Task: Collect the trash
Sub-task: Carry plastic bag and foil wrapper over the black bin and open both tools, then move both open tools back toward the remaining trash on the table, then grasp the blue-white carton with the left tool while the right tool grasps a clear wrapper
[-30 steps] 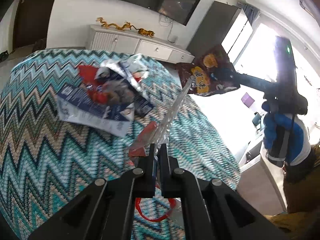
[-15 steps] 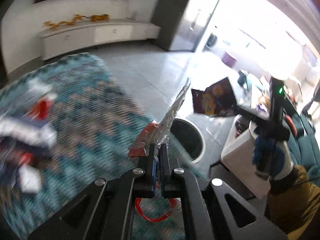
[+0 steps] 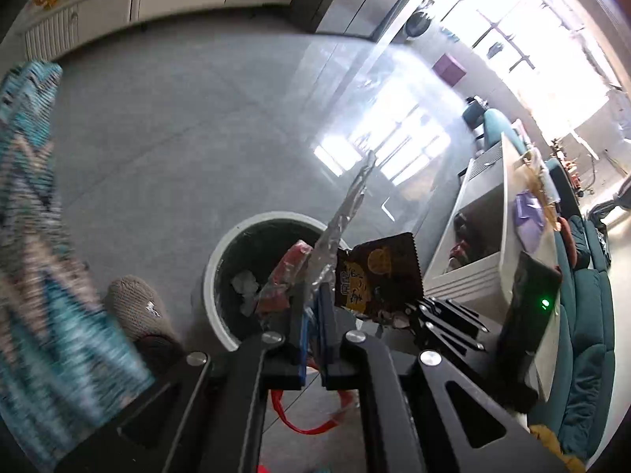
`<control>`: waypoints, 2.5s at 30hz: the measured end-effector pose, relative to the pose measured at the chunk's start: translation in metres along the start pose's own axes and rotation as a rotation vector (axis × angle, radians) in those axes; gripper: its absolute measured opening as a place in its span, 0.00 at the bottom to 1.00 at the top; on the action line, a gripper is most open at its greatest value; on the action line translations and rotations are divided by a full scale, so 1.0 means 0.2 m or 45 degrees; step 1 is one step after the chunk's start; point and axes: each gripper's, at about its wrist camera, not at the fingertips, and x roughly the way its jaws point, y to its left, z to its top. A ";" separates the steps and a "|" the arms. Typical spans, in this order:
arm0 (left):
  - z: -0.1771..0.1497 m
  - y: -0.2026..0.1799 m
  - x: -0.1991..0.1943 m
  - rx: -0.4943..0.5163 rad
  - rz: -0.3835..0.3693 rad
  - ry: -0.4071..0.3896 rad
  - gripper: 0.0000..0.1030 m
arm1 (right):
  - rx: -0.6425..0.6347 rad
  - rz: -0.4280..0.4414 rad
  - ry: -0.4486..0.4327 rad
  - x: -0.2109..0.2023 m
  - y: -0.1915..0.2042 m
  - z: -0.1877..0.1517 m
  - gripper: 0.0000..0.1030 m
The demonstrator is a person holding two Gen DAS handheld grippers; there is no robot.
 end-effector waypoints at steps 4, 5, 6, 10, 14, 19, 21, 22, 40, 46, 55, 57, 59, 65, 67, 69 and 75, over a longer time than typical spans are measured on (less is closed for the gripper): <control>0.05 0.02 0.17 -0.060 -0.003 0.056 0.06 | 0.031 -0.013 0.044 0.10 -0.05 0.01 0.10; 0.06 0.03 0.18 -0.070 -0.005 0.064 0.10 | 0.033 -0.017 0.050 0.11 -0.06 0.01 0.10; 0.06 0.04 0.20 -0.080 -0.009 0.071 0.23 | 0.036 -0.023 0.059 0.12 -0.06 0.01 0.12; 0.05 0.06 0.19 -0.103 -0.001 0.047 0.55 | 0.053 -0.030 0.070 0.14 -0.08 -0.02 0.23; 0.04 0.08 0.15 -0.100 -0.026 0.031 0.55 | 0.057 -0.032 0.060 0.12 -0.09 -0.03 0.23; 0.00 0.04 -0.02 -0.047 0.008 -0.063 0.55 | 0.012 -0.028 0.012 0.00 -0.02 -0.02 0.26; -0.01 0.04 -0.10 -0.034 0.025 -0.117 0.55 | -0.015 -0.024 -0.013 -0.06 0.02 -0.01 0.29; -0.03 0.04 -0.18 -0.032 0.029 -0.160 0.55 | -0.030 -0.021 -0.030 -0.09 0.05 -0.01 0.30; -0.58 0.32 -1.28 -0.037 0.243 -0.601 0.56 | -0.464 0.177 -0.375 -0.84 0.92 0.00 0.36; -0.90 0.54 -1.69 -0.142 0.340 -0.774 0.66 | -0.588 0.228 -0.422 -1.02 1.20 -0.07 0.37; -1.38 0.92 -2.04 -0.368 0.531 -0.900 0.67 | -0.747 0.300 -0.445 -1.16 1.57 -0.20 0.42; -1.47 1.02 -2.08 -0.423 0.541 -0.916 0.67 | -0.788 0.306 -0.432 -1.17 1.65 -0.23 0.42; -1.55 1.12 -2.11 -0.486 0.541 -0.927 0.67 | -0.823 0.310 -0.421 -1.16 1.72 -0.26 0.42; -1.70 1.38 -2.13 -0.627 0.523 -0.939 0.67 | -0.916 0.321 -0.372 -1.09 1.90 -0.31 0.42; -1.70 1.43 -2.11 -0.643 0.515 -0.924 0.67 | -0.943 0.325 -0.344 -1.03 1.96 -0.32 0.42; -1.69 1.47 -2.07 -0.653 0.496 -0.893 0.68 | -0.960 0.327 -0.317 -0.98 2.00 -0.33 0.42; -1.61 1.53 -1.89 -0.706 0.363 -0.783 0.68 | -1.013 0.363 -0.221 -0.77 2.12 -0.36 0.42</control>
